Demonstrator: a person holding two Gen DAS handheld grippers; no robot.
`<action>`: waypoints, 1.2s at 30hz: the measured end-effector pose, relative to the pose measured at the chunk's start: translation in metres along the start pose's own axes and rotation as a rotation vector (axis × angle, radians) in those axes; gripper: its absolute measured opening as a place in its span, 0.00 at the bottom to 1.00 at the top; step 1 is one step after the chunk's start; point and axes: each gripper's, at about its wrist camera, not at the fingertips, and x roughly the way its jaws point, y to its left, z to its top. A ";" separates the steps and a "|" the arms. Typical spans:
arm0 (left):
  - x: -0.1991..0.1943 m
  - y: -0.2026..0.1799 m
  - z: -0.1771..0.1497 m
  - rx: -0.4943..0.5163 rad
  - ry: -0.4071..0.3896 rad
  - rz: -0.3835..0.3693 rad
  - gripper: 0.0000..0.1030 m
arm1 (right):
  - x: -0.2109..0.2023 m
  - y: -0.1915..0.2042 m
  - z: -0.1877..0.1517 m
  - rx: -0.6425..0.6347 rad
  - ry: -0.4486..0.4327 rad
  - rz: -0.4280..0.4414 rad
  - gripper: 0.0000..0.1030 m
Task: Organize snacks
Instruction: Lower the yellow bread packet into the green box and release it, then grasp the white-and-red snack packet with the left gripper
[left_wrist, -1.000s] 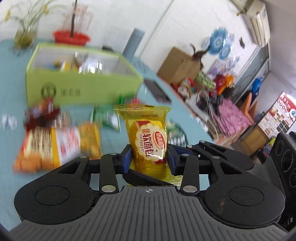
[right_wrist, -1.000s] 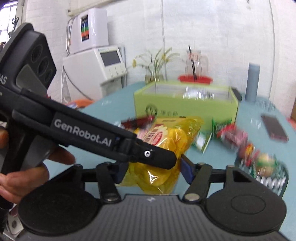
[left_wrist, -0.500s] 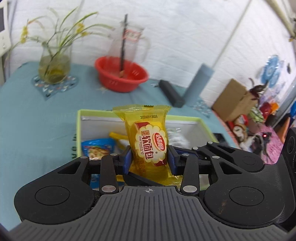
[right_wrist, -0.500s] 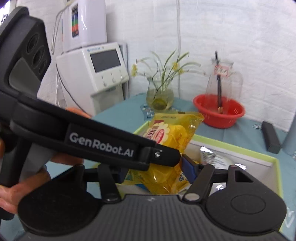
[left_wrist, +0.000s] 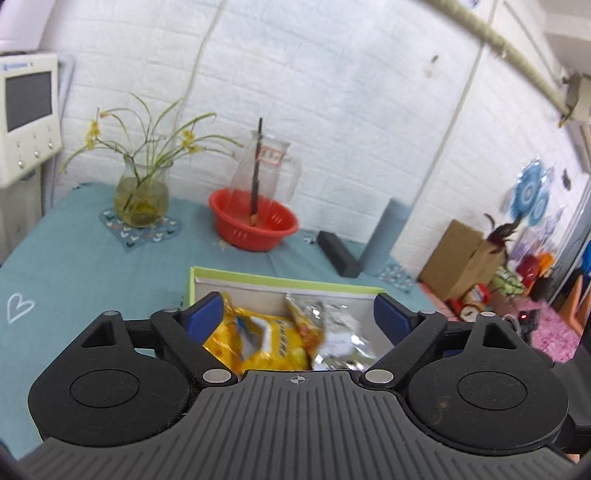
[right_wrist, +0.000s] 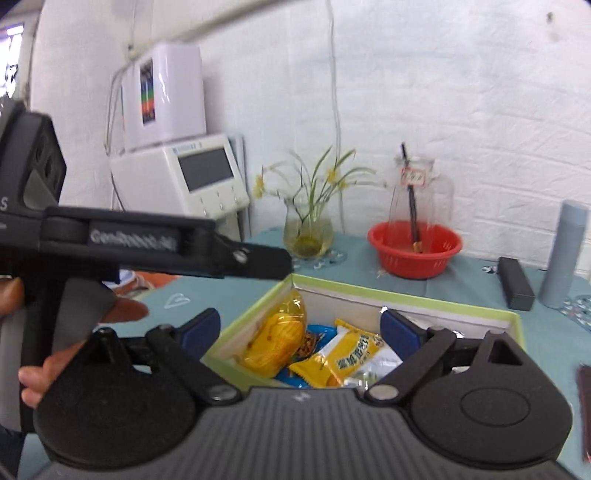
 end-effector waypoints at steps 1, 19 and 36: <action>-0.011 -0.004 -0.009 -0.003 0.002 -0.008 0.76 | -0.013 0.003 -0.010 0.012 0.006 0.003 0.90; -0.040 0.021 -0.135 -0.321 0.275 -0.118 0.43 | -0.003 0.047 -0.091 -0.114 0.181 0.207 0.90; -0.054 -0.043 -0.187 -0.107 0.363 -0.063 0.23 | -0.105 0.077 -0.162 0.161 0.213 0.055 0.90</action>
